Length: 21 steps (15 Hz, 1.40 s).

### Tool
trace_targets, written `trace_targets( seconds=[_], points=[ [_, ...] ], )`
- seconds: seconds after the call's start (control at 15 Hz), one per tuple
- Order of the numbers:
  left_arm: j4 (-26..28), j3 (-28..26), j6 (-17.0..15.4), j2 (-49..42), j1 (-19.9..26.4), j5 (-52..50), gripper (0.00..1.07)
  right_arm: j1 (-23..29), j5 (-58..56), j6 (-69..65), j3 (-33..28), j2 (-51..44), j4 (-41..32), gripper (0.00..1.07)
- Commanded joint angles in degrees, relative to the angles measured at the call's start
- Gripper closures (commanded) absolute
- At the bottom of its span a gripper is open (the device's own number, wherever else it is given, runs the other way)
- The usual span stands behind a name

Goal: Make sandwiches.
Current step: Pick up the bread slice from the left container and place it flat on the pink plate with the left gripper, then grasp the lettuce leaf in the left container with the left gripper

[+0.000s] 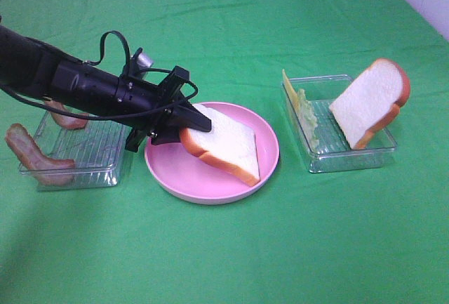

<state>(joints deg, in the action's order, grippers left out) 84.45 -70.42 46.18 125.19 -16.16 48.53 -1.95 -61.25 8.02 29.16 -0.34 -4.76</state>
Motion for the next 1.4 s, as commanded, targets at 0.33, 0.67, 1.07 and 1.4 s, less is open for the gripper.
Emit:
trace_targets(
  seconds=[0.33,0.67,1.07,1.4],
  points=[
    [-18.0,-7.0,-10.1,-1.0,-2.5,-1.8,0.38,-0.3,0.5,0.3,-0.2,-0.9,-0.1,0.54],
    [-54.5,-13.9,-37.0,-6.5,-8.9,-8.0,0.38,-0.3,0.5,0.3,-0.2,-0.9,-0.1,0.54],
    [-75.7,-17.1,-53.2,-16.8,-10.0,3.8,0.38,-0.3,0.5,0.3,-0.2,-0.9,-0.2,0.54],
    [-80.8,-17.1,-53.7,-27.4,-10.0,17.1,0.38,-0.3,0.5,0.3,-0.2,-0.9,-0.2,0.54]
  ],
)
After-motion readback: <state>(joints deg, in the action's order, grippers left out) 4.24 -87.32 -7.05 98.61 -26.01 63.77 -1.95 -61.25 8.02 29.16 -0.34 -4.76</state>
